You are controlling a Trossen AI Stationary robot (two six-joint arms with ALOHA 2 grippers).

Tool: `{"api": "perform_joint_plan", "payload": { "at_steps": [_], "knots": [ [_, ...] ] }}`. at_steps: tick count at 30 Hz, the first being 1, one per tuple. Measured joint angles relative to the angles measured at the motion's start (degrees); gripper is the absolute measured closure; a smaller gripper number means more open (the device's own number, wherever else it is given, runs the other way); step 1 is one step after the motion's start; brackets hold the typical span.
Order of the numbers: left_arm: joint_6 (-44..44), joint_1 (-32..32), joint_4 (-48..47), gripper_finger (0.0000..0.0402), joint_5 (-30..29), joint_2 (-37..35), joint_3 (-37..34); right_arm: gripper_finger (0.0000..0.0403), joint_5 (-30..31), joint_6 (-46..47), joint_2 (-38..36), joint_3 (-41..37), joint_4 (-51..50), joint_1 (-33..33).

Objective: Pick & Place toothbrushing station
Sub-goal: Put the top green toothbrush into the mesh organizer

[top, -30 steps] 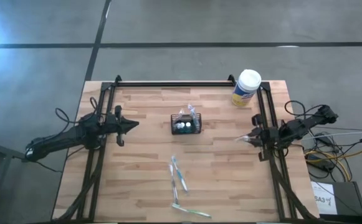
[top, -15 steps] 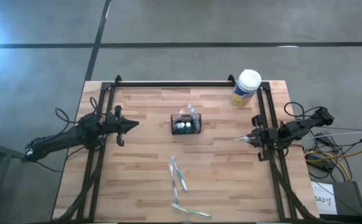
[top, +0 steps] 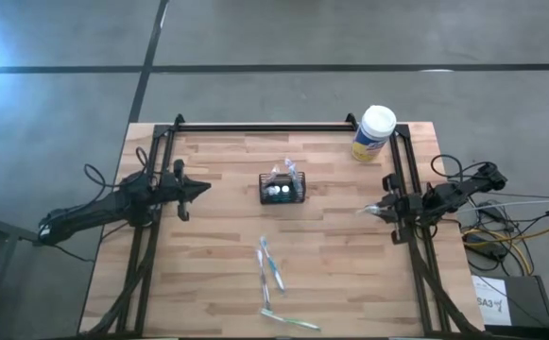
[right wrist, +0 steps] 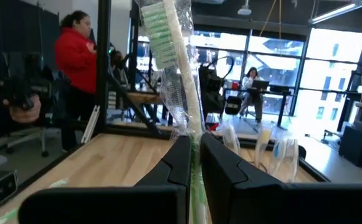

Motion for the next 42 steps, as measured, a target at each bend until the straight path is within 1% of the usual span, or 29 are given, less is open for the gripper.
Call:
{"api": "perform_joint_plan", "payload": {
  "at_steps": [4, 6, 8, 11, 16, 20, 23, 25, 27, 30, 33, 35, 38, 42],
  "knots": [
    [-0.40, -0.01, 0.38, 0.0392, -1.15, 0.00, -0.37, 0.0385, 0.01, -0.22, 0.17, 0.02, 0.95, -0.17],
    [-0.69, -0.01, 0.51, 0.0390, -1.16, 0.00, -0.40, 0.0385, 1.16, -0.07, 0.35, 0.00, 1.60, -0.17],
    [-0.73, 0.00, 0.71, 0.0389, -1.12, 0.00, -0.40, 0.0385, 3.64, 0.98, 0.95, 0.02, 4.47, -0.18],
    [-0.77, -0.01, 1.72, 0.0390, -0.85, 0.00, -0.40, 0.0385, 4.11, 0.11, 3.78, 0.25, 9.38, -0.23],
    [-0.80, -0.01, 2.29, 0.0393, -1.57, 0.00, -0.41, 0.0385, 4.39, -1.93, 12.95, 5.41, 11.62, -1.46],
    [-0.87, -0.01, 2.35, 0.0392, -2.69, 0.00, -0.42, 0.0385, 4.48, -3.35, 22.21, 11.81, 12.64, -5.02],
    [-0.86, -0.01, 2.39, 0.0389, -2.85, 0.00, -0.44, 0.0385, 3.61, -7.15, 28.79, 15.68, 17.46, -8.13],
    [-0.87, -0.01, 2.45, 0.0389, -2.87, 0.00, -0.44, 0.0385, -0.35, -9.17, 32.66, 18.03, 20.66, -10.95],
    [-1.11, -0.01, 2.48, 0.0389, -2.87, 0.00, -0.44, 0.0385, -6.45, -9.45, 36.19, 20.47, 22.82, -14.45],
    [-1.47, -0.01, 2.50, 0.0392, -2.86, 0.00, -0.44, 0.0385, -15.52, -7.17, 41.45, 23.45, 24.07, -20.54],
    [-1.50, -0.01, 2.50, 0.0393, -2.87, 0.00, -0.46, 0.0385, -22.24, -3.64, 47.31, 24.82, 26.52, -26.65],
    [-1.50, -0.01, 2.50, 0.0393, -2.87, 0.00, -0.46, 0.0385, -26.89, -1.27, 51.46, 24.91, 30.24, -30.30],
    [-1.48, -0.01, 2.50, 0.0390, -2.87, 0.00, -0.46, 0.0385, -31.85, 0.54, 58.20, 23.02, 41.63, -34.02],
    [-1.48, -0.01, 2.50, 0.0389, -2.86, 0.00, -0.46, 0.0385, -33.19, 1.56, 67.17, 19.99, 55.02, -36.60]
  ]
}}
